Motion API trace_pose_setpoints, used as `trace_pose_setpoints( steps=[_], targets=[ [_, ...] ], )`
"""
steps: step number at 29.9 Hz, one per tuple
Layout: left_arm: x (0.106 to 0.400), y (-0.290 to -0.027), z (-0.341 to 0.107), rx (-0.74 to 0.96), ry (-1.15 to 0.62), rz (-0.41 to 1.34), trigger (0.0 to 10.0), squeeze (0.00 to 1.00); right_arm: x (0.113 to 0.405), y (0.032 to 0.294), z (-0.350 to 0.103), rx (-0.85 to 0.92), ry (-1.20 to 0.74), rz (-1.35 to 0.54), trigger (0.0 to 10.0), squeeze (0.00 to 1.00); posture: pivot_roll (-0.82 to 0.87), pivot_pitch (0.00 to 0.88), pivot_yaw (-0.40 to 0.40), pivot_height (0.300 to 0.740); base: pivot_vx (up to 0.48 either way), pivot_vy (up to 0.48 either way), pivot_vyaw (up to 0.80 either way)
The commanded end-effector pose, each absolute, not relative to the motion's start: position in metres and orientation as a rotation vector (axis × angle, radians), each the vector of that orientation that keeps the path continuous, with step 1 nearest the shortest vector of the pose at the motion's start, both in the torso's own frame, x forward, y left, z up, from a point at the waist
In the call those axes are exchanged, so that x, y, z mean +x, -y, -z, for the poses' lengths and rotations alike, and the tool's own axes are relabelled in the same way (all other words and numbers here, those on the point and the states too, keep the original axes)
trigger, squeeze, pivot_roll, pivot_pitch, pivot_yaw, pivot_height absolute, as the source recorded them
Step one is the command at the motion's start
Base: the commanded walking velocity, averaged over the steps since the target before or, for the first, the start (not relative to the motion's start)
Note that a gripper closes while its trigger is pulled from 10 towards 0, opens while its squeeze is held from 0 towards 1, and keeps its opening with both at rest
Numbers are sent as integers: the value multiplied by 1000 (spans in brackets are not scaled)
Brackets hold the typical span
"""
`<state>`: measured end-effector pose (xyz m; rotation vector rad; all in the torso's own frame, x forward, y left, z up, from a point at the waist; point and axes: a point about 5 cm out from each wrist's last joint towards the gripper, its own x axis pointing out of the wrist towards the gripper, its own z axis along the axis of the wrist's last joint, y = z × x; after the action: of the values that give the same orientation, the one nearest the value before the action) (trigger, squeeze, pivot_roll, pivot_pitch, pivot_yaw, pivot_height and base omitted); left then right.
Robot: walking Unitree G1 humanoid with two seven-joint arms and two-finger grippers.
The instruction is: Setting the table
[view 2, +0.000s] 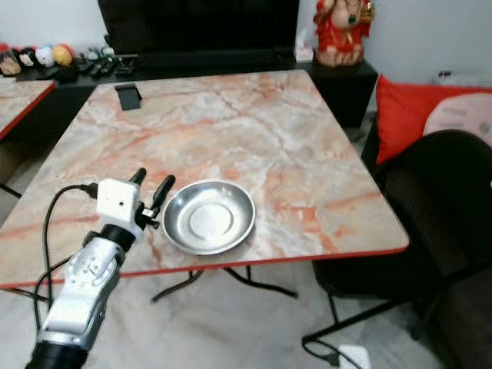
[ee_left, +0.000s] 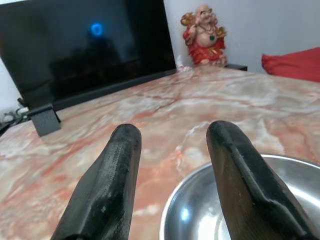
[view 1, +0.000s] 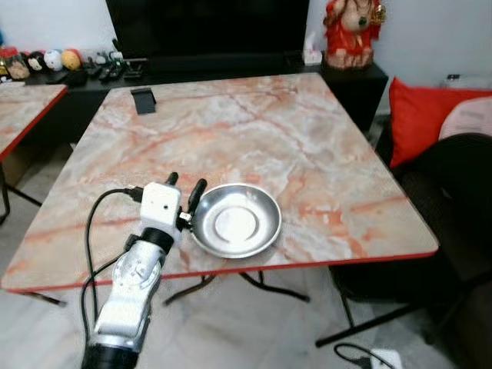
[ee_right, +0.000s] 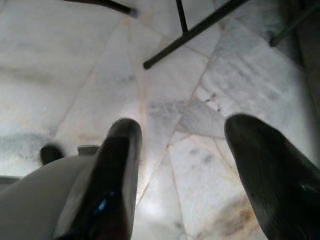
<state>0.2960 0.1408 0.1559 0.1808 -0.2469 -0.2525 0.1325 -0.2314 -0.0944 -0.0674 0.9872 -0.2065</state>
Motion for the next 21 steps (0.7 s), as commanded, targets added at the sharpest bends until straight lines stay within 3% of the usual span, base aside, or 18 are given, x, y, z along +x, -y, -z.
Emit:
trace_pose_setpoints(
  steps=[1, 21],
  targets=[
    [296, -146, -159, 194, 256, 238, 10000, 0, 133, 227, 95, -52, -983, 204, 10000, 0, -46, 0, 42, 740, 0, 292, 0],
    [297, -145, -159, 195, 257, 246, 10000, 0, 134, 226, 95, -47, -979, 207, 10000, 0, -48, 0, 44, 740, 0, 299, 0]
  ],
)
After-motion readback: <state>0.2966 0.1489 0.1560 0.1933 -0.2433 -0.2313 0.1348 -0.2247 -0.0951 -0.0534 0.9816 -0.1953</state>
